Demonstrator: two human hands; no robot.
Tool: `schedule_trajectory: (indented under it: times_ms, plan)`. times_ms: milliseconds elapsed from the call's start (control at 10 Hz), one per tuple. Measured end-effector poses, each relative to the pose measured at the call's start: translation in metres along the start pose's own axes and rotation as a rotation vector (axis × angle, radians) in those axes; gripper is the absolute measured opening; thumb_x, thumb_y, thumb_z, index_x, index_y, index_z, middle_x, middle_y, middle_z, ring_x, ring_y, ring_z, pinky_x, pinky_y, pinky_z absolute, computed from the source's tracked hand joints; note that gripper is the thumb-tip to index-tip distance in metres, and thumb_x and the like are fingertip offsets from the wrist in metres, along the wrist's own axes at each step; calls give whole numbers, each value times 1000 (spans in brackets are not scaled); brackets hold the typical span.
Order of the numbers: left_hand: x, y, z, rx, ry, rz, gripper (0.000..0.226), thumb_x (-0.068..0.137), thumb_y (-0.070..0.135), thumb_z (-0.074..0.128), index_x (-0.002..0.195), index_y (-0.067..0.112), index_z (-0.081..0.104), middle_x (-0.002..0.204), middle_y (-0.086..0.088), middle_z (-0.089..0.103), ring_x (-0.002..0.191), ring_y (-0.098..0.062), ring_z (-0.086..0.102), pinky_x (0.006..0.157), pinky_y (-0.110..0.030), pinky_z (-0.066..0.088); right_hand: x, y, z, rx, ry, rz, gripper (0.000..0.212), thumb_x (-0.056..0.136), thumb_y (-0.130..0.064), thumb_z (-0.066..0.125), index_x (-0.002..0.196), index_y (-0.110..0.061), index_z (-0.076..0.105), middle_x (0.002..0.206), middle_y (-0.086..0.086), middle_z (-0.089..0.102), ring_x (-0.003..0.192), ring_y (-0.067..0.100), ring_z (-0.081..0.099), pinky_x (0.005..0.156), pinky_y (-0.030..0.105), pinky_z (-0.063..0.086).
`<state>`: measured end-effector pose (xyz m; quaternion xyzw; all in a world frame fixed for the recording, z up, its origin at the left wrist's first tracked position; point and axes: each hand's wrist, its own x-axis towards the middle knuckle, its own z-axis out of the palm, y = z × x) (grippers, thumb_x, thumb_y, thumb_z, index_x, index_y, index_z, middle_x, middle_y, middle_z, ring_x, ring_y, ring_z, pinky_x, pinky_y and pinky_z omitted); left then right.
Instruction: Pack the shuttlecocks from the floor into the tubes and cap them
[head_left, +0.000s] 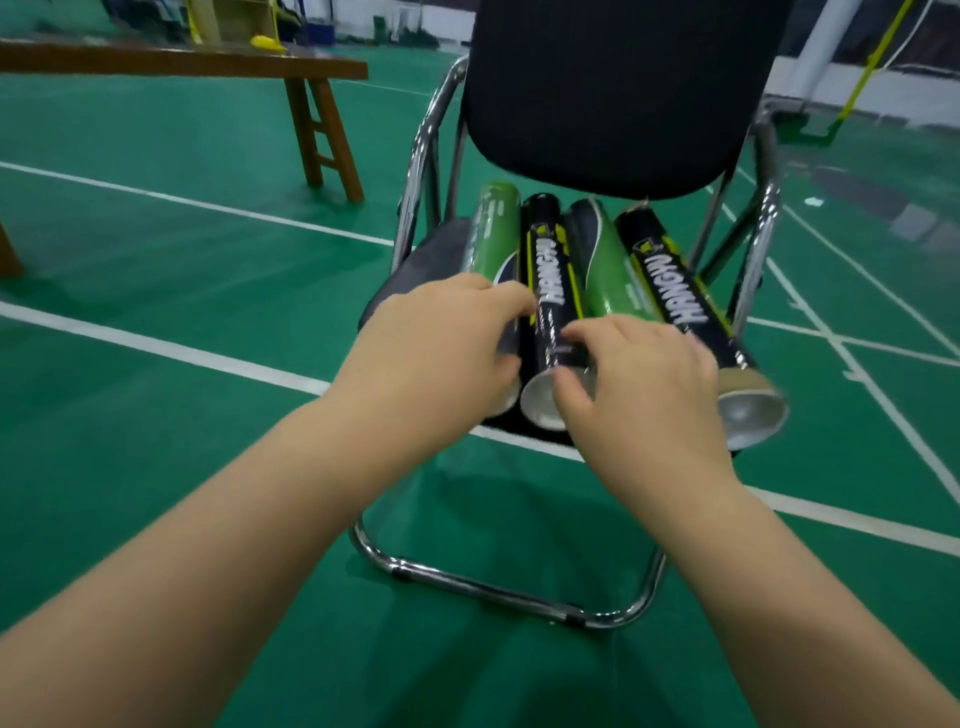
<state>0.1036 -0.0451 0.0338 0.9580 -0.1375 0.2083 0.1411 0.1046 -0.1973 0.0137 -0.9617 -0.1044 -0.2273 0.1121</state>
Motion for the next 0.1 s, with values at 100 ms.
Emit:
schedule_trajectory:
  times_ms: [100]
  plan:
    - [23,14,-55,67,-82,-30,33,89,26,53,122,31,52,109,1,65,102,-23,57,81,-40,51,16,1,-61,-44,-31,14,28,89,-31,50,116,-26,58,117,-6,58,111,20,48,93,36,31]
